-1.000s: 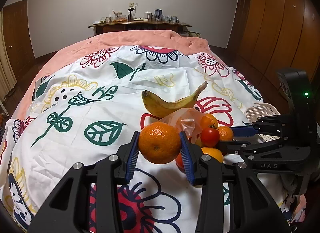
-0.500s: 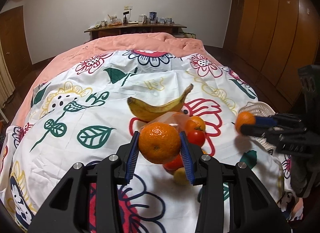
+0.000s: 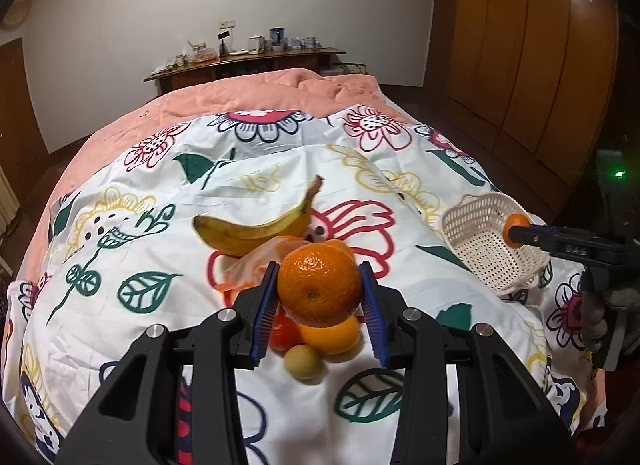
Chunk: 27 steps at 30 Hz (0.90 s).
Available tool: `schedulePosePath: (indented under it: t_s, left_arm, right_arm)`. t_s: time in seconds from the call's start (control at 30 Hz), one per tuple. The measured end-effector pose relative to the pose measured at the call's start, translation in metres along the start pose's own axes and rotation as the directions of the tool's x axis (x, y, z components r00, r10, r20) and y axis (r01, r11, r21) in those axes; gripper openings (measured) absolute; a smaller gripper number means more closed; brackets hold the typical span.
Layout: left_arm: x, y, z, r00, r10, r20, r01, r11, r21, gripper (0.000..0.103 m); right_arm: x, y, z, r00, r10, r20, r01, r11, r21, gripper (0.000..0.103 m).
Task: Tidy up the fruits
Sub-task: 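Carry the mandarin into the white basket and open the right tool while the left tool lifts its mandarin, then carry the mandarin over the white basket and open the left tool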
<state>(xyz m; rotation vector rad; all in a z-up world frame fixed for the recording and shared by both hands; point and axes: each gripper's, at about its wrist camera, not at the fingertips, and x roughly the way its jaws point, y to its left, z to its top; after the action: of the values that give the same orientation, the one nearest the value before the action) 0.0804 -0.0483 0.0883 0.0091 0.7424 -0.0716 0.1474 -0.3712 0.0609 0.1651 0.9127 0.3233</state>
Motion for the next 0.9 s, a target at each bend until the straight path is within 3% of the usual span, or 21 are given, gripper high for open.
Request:
schedulePosePath:
  t_s: [0.4,0.9]
  left_arm:
    - [0.012,-0.042,0.011,0.999,-0.03,-0.024,0.032,0.996,0.078,0.041]
    - [0.028,-0.075,0.02,0.995,-0.075,-0.058,0.082,0.989,0.125,0.041]
  right_arm:
    - [0.015,-0.04,-0.014,0.994,-0.104,-0.029,0.105,0.993,0.058,0.04]
    - [-0.001,-0.047,-0.018,0.994,-0.106,0.034,0.103,0.993,0.064,0.041]
